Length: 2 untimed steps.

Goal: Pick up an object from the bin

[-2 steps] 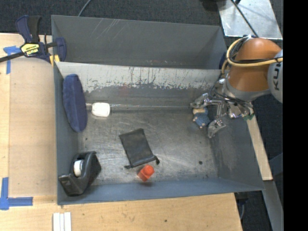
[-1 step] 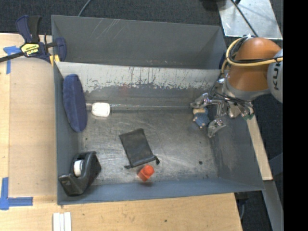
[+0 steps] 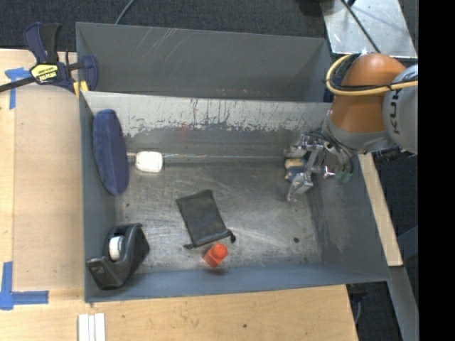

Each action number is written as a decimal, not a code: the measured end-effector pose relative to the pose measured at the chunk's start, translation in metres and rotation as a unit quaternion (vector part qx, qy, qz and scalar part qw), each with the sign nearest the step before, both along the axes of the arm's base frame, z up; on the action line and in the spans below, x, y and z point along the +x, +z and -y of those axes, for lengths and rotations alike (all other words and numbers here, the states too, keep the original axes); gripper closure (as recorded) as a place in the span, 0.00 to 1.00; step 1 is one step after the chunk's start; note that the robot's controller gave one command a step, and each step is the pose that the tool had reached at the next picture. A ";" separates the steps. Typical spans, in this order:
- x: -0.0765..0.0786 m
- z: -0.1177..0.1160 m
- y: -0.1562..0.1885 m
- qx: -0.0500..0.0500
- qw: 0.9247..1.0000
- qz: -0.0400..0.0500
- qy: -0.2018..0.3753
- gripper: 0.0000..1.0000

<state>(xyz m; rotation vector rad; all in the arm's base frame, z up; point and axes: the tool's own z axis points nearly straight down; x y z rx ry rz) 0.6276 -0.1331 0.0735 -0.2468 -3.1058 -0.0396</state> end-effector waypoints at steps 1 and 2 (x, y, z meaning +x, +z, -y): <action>0.006 0.006 0.002 -0.007 1.000 0.018 -0.006 1.00; 0.009 0.007 0.086 -0.015 1.000 0.018 -0.005 1.00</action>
Offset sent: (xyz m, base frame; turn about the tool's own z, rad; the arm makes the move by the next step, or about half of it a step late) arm 0.0000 0.0000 0.0000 0.0000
